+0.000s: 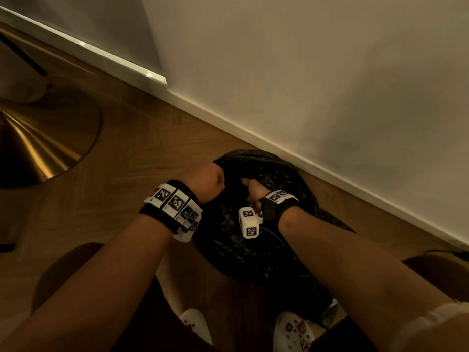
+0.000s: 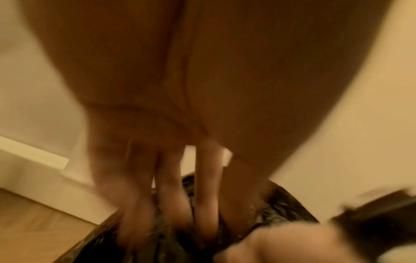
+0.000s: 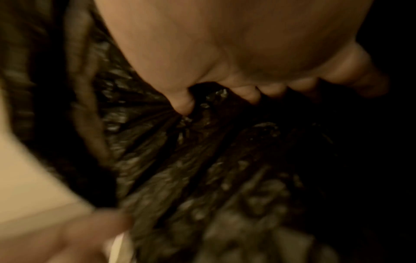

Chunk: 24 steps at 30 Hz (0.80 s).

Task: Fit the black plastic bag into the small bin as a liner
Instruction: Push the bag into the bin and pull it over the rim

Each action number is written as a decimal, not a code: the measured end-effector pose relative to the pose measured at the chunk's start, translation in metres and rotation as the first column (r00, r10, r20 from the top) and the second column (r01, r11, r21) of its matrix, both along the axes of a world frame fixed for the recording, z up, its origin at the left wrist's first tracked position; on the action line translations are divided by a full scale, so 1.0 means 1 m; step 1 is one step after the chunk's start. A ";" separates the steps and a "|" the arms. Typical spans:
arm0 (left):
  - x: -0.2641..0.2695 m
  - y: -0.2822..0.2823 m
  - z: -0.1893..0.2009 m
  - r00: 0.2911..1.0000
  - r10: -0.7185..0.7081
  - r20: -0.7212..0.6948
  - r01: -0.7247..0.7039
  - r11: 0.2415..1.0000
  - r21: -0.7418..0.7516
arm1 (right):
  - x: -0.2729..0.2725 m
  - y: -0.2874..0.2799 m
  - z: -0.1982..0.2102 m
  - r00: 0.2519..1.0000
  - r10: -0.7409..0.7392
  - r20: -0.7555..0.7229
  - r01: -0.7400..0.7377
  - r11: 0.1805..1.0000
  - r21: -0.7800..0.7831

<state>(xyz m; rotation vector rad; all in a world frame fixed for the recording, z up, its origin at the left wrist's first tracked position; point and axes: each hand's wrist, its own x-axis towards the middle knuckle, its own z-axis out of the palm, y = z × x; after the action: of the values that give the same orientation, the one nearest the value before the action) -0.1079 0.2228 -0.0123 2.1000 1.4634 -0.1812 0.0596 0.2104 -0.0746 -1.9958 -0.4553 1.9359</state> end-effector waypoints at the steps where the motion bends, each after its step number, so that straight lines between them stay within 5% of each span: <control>1: 0.000 0.006 -0.002 0.997 0.058 0.044 -0.060 0.997 0.044 | 0.000 0.001 0.010 0.999 0.024 -0.037 -0.024 1.000 -0.013; 4: 0.001 0.013 -0.014 0.993 0.097 0.070 -0.097 0.995 -0.004 | 0.008 0.003 0.027 0.991 0.007 -0.133 -0.011 0.999 -0.034; 10: 0.008 0.010 -0.032 0.973 0.215 0.081 -0.210 0.976 -0.064 | 0.017 -0.013 0.017 0.908 -0.256 -0.330 0.231 0.966 -0.115; 14: 0.007 0.010 -0.014 0.965 0.211 0.156 -0.190 0.972 -0.140 | 0.012 -0.018 0.001 0.905 -0.276 -0.324 0.276 0.960 -0.047; 24: -0.022 0.007 0.040 0.961 0.140 0.238 -0.149 0.989 0.017 | 0.018 -0.004 0.016 0.927 -0.267 -0.264 0.294 0.953 0.068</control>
<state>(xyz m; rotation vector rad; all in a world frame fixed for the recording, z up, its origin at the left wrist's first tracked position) -0.1296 0.2296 0.0277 1.9544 1.4754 0.1466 0.0778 0.2068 -0.0584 -1.6181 -0.1897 1.9042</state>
